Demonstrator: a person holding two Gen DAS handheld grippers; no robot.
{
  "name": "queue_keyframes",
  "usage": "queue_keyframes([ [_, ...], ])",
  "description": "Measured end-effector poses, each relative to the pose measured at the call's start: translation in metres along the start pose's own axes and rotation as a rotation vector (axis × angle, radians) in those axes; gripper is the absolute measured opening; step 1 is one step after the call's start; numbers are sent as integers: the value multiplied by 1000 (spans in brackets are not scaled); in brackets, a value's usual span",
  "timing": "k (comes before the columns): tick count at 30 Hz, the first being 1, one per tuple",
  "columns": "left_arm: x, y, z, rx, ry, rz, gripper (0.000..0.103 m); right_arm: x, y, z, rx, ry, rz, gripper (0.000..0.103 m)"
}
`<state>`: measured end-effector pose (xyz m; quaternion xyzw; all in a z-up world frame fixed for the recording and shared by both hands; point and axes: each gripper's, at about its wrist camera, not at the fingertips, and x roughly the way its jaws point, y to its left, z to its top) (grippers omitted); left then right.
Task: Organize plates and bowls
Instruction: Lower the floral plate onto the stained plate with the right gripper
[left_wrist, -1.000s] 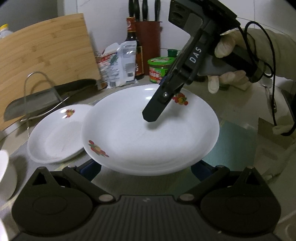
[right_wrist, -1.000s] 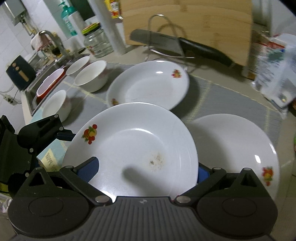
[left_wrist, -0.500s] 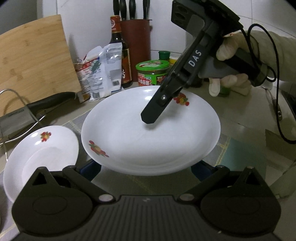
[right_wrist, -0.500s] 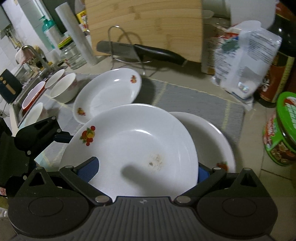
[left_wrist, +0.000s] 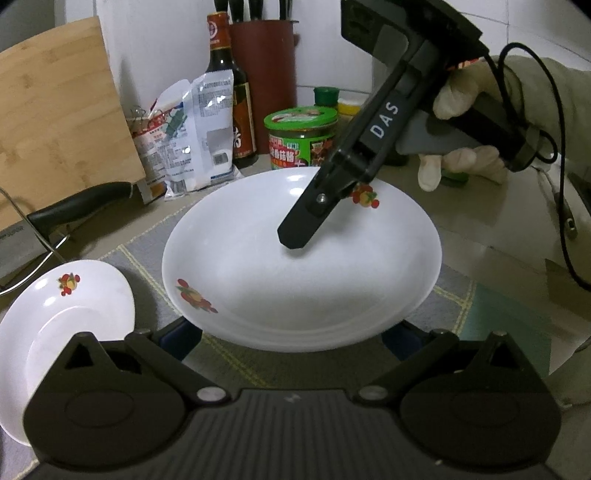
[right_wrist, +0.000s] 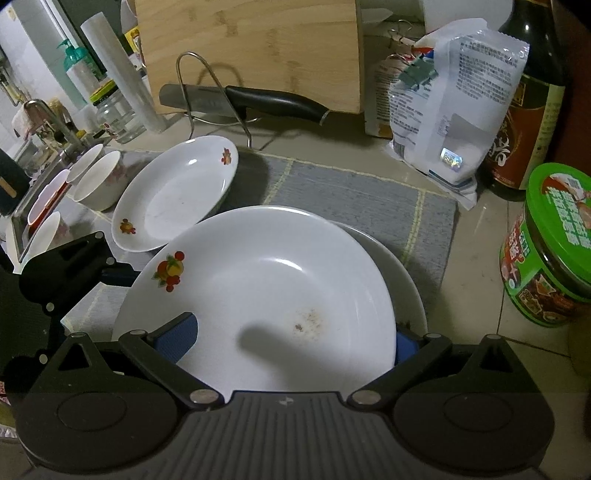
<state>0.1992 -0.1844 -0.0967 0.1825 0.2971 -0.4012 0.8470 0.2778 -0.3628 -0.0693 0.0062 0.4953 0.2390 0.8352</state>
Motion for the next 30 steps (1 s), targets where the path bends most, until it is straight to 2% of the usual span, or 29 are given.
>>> queue_keyframes([
  [12,9,3,1,5,27,-27,102,7,-7,-2,28,22,-18,103],
  [30,12,5,-2,-9,28,-47,103,3,-8,-2,100,27,-60,103],
])
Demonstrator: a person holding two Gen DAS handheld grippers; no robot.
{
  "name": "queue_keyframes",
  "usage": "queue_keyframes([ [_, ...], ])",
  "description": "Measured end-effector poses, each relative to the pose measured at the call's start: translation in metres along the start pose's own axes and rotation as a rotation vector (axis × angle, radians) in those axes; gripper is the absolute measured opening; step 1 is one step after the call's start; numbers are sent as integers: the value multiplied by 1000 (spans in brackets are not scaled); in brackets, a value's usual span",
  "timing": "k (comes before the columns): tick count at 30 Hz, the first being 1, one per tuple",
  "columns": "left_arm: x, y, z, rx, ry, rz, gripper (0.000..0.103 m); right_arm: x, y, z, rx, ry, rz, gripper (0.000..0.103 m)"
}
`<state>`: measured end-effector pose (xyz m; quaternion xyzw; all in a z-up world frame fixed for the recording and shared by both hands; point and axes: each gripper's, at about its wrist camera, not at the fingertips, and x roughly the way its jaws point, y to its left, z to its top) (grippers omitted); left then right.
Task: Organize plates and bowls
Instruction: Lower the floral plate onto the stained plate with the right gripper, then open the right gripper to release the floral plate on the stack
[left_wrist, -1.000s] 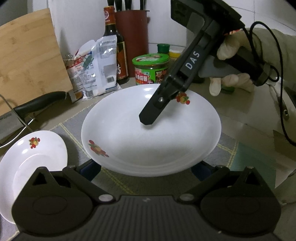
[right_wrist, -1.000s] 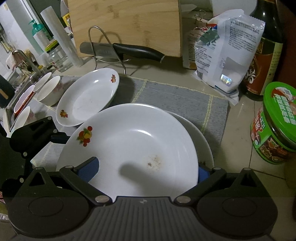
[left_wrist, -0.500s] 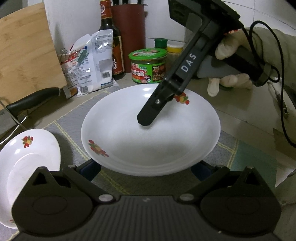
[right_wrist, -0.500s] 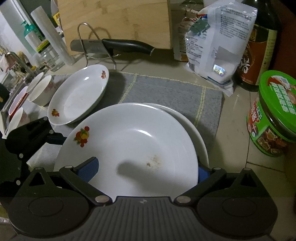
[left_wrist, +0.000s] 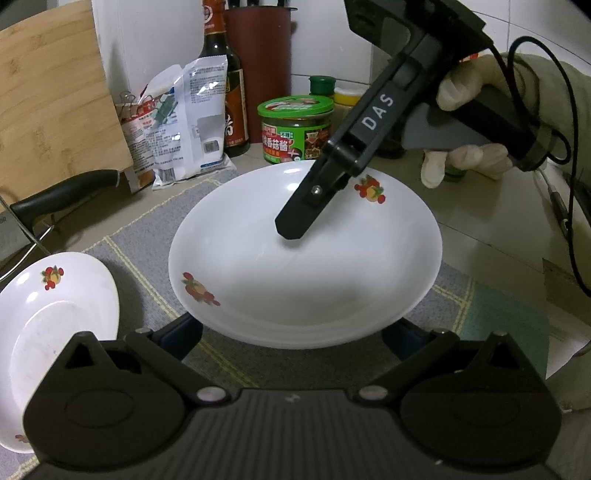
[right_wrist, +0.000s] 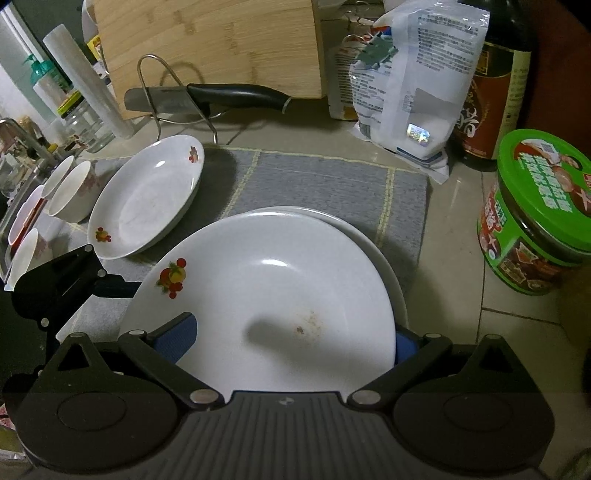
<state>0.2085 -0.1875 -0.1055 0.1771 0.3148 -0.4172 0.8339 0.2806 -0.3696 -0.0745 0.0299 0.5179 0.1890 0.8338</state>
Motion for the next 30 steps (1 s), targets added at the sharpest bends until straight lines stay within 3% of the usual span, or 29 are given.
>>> queue_keyframes([
  [24,2,4,-2,-4,-7,-8,103,-12,8,-5,-3,1,-97,103],
  [30,2,3,-1,-4,-7,-6,103,-11,15,-8,-22,27,-166,103],
])
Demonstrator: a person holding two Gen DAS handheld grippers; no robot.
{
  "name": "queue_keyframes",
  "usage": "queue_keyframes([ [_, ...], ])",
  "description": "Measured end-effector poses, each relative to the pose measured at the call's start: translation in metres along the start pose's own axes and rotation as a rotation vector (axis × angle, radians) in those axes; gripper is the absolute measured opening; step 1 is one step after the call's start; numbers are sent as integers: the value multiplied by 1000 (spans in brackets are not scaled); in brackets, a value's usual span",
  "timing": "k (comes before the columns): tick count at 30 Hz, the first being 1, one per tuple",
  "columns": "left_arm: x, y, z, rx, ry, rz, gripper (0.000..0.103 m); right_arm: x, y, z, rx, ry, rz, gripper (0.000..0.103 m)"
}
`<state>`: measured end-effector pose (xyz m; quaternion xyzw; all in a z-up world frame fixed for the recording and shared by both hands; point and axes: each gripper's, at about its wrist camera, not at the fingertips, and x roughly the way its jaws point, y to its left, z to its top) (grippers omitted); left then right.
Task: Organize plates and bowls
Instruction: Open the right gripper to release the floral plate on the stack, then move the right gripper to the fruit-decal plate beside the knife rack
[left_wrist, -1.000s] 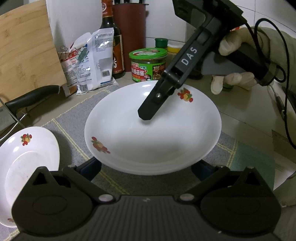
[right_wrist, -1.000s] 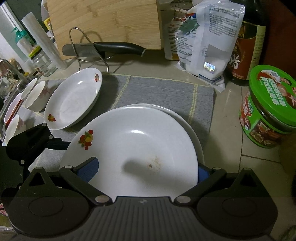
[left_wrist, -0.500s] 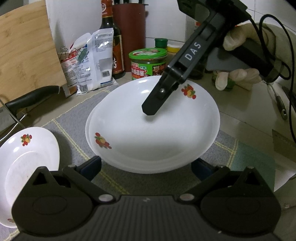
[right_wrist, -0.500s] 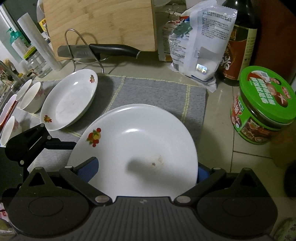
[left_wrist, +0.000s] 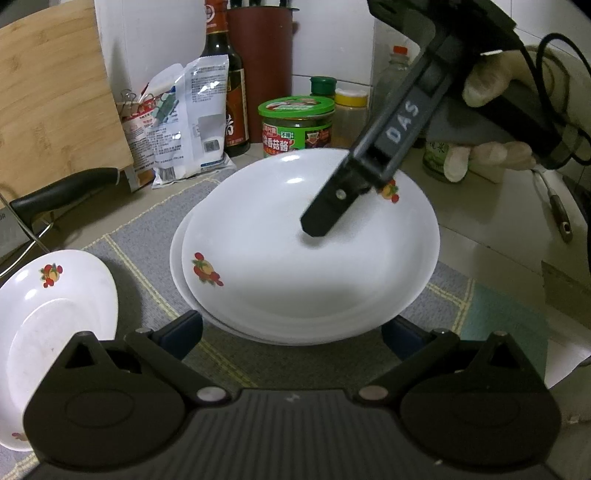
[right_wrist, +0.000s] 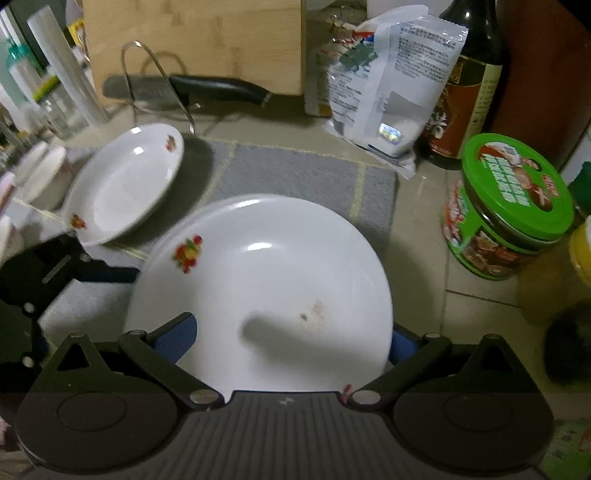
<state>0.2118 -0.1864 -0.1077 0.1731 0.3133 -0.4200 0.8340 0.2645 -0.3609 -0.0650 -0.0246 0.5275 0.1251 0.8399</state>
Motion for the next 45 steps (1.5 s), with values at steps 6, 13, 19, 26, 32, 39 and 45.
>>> queue_keyframes([
  [6,-2,-1,-1,-8,-11,9,103,-1,1,-4,-4,-4,-30,103],
  [13,-14,0,-1,-42,-38,50,102,-13,17,-8,-86,-104,-90,103],
  [19,-37,7,-3,-139,-73,133,102,-23,28,-13,-88,-199,-48,103],
  [26,-62,20,-22,-311,-79,283,102,-23,53,-19,-133,-260,-49,103],
  [32,-77,29,-44,-442,-43,450,102,-19,67,-14,-166,-284,9,103],
  [39,-85,30,-59,-527,11,588,102,-10,78,6,-233,-274,111,103],
  [45,-80,36,-64,-543,47,610,102,-1,91,28,-263,-257,172,103],
])
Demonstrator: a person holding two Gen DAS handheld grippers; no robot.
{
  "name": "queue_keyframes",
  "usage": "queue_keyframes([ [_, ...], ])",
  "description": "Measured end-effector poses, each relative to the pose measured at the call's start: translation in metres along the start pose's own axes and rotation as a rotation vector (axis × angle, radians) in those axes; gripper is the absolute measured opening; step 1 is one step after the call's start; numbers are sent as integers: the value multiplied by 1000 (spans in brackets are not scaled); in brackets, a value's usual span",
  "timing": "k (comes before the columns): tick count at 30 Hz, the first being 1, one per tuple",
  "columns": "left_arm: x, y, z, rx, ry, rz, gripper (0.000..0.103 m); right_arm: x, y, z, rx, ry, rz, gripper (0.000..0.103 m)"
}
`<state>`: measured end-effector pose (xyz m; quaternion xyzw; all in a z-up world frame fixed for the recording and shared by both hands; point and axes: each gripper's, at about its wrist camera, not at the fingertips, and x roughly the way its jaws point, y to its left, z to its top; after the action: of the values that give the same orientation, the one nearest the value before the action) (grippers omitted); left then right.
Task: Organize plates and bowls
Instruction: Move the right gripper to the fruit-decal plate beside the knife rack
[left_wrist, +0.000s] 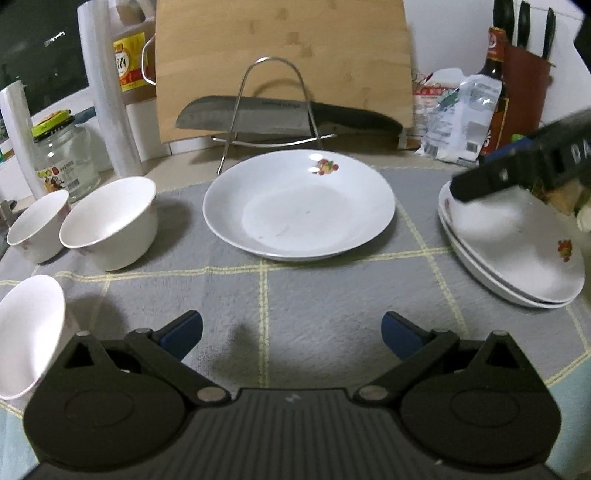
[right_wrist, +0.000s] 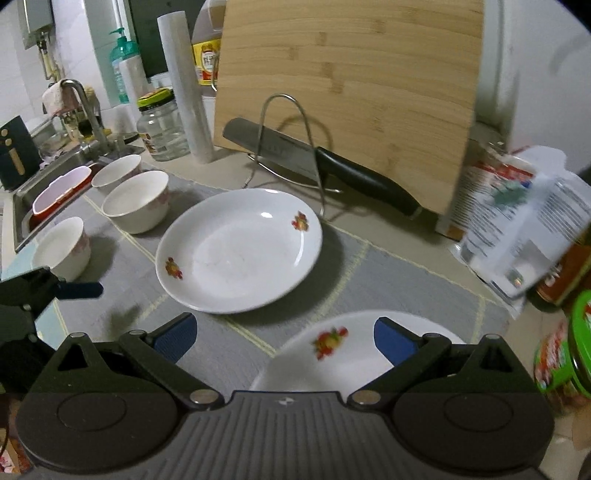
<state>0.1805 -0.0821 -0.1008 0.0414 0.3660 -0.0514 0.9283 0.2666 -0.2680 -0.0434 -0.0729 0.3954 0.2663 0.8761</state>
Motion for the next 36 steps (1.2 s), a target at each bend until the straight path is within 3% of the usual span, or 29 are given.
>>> queue_keyframes([
  [12,36,15,-1,10,33,-58,103,47,0,38,15,69,42,103],
  [30,66,28,18,26,-39,-106,103,133,-24,67,107,255,101,103],
  [36,69,32,18,25,-62,-111,103,148,-19,75,89,263,116,103],
])
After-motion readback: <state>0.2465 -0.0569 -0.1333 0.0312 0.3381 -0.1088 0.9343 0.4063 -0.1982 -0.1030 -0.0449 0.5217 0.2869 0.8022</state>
